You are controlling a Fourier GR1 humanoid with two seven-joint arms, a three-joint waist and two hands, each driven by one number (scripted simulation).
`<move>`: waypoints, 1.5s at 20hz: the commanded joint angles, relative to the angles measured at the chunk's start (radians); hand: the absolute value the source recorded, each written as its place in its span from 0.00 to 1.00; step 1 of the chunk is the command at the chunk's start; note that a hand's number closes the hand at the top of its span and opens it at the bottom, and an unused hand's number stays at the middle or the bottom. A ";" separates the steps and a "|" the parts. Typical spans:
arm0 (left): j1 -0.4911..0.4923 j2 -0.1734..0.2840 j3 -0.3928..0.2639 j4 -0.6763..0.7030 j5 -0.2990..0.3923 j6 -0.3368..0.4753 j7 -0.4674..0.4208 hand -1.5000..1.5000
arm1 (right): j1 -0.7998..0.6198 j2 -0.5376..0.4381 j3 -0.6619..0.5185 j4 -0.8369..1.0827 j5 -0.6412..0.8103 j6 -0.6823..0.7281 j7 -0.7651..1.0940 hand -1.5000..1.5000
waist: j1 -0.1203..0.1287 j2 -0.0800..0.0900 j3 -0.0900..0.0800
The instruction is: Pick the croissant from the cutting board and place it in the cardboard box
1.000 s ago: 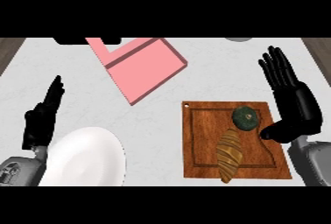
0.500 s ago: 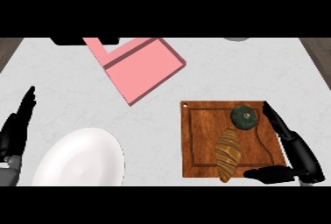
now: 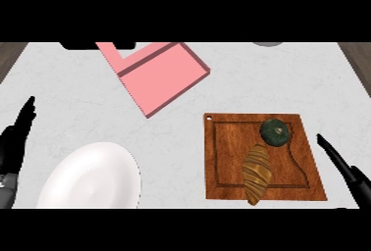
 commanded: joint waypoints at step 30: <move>0.045 -0.088 0.115 -0.091 -0.134 -0.091 0.046 0.50 | -0.336 0.088 0.158 -0.103 0.529 0.463 0.722 0.00 | 0.010 0.000 0.000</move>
